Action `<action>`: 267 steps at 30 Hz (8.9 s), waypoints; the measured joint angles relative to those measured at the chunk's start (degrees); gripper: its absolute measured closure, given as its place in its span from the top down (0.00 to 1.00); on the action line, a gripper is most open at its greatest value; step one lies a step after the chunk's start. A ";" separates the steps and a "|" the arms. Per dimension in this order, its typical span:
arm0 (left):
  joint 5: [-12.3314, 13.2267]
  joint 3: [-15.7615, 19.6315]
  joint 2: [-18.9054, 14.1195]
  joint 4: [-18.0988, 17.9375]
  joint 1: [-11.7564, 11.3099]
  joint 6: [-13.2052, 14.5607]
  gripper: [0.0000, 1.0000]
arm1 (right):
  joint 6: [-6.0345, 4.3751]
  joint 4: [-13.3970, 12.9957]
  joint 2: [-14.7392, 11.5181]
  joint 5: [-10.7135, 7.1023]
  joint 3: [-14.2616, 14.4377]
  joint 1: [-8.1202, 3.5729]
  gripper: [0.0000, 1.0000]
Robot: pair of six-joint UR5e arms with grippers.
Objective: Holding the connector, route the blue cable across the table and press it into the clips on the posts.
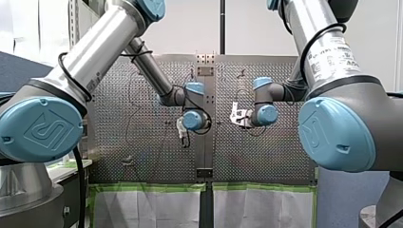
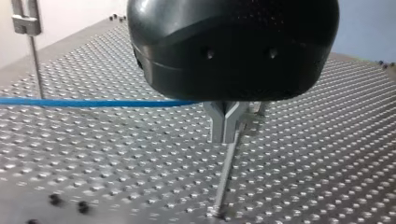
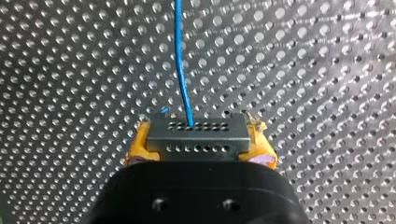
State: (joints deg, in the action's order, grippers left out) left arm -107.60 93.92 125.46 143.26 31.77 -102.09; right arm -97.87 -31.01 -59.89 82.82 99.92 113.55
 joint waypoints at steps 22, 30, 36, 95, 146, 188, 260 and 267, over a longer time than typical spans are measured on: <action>3.59 -5.13 3.85 -0.70 -3.17 -1.65 0.00 | -0.41 0.06 0.15 -1.24 -1.61 -4.99 0.00; 4.81 -9.37 7.06 2.89 -4.16 -1.68 0.00 | -0.41 0.12 0.17 -1.34 -2.54 -5.70 0.00; 4.81 -12.97 7.44 6.35 -4.21 -1.00 0.10 | -0.41 0.14 0.17 -1.60 -3.26 -6.44 0.00; -3.48 -4.22 -4.79 18.87 8.72 3.44 1.00 | 0.70 2.02 -3.24 -2.19 -4.32 -9.13 0.00; -16.49 -24.87 10.87 14.37 14.45 -7.38 1.00 | 2.02 2.28 -3.44 -2.04 -4.25 -9.88 0.00; -21.78 -40.45 22.16 16.36 12.55 -10.38 1.00 | 2.28 2.27 -3.43 -2.09 -4.24 -9.76 0.00; -24.25 -33.12 2.73 16.67 14.58 -9.78 0.00 | 1.63 14.91 -19.31 -5.71 -10.38 -9.28 0.00; -23.18 -34.18 1.03 15.16 13.32 -8.39 0.00 | 1.52 14.92 -19.42 -7.66 -11.18 -9.50 0.00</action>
State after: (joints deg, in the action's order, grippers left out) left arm -130.78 59.75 126.49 158.42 45.09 -110.47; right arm -96.35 -16.08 -79.31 75.16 88.74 104.05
